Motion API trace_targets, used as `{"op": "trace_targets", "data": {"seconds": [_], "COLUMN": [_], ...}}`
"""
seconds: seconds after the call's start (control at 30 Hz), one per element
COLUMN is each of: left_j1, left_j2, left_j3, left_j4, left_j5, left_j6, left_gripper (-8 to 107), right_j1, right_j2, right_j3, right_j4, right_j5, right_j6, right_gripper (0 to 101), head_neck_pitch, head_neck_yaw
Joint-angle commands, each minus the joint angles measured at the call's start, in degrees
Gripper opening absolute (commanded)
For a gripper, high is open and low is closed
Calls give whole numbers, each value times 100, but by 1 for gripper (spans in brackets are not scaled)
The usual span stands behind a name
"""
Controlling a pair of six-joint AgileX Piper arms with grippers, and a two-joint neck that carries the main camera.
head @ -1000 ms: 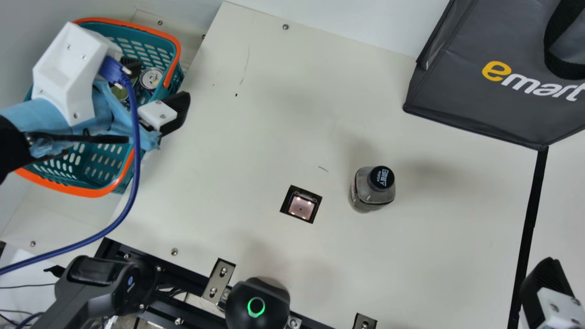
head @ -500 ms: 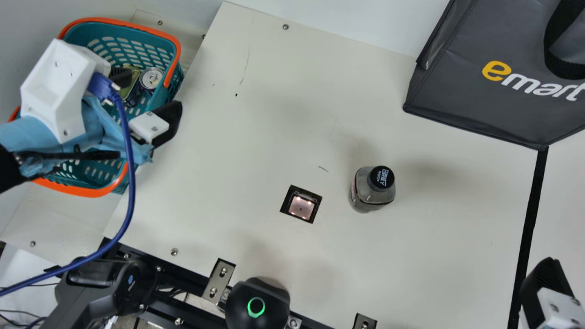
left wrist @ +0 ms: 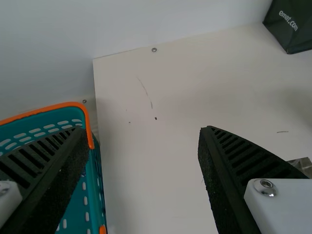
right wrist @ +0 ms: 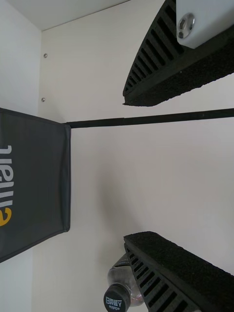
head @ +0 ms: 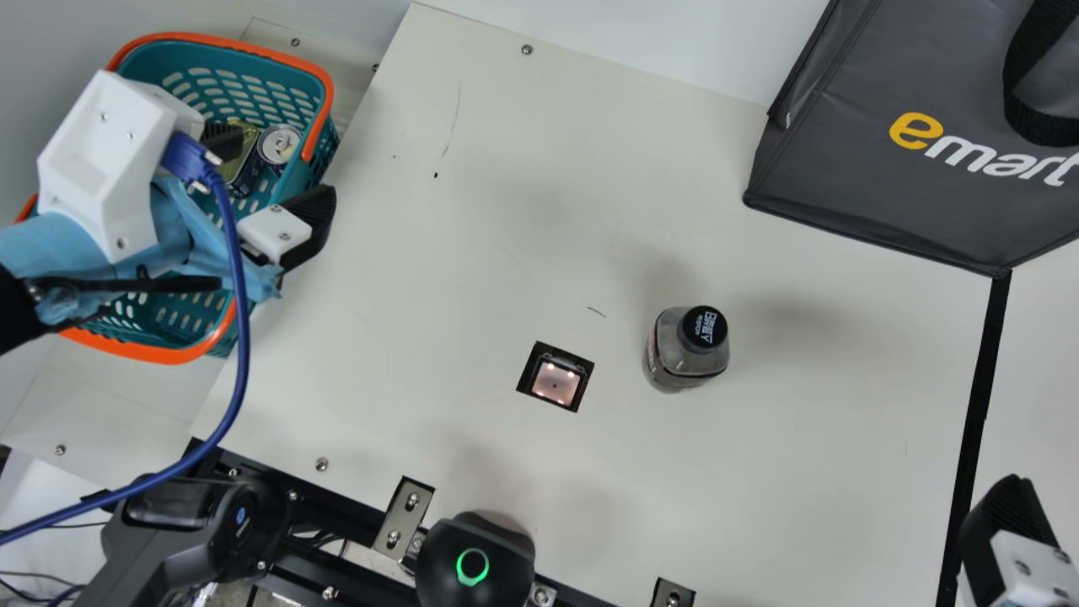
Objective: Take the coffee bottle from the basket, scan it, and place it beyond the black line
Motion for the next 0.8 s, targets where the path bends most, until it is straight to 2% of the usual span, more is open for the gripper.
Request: {"op": "trace_targets", "data": {"seconds": [0.0,0.43,0.77], "left_j1": [0,0,0], "left_j2": [0,0,0], "left_j3": [0,0,0], "left_j4": [0,0,0], "left_j5": [0,0,0], "left_j6": [0,0,0], "left_gripper": [90,90,90], "right_j1": [0,0,0], "right_j2": [0,0,0], "right_j3": [0,0,0], "right_j4": [0,0,0], "right_j5": [0,0,0], "right_j6": [0,0,0], "right_gripper": [91,91,91], "head_neck_pitch": [-148,-148,-148], "head_neck_yaw": [-253,-1986,-1986]}}
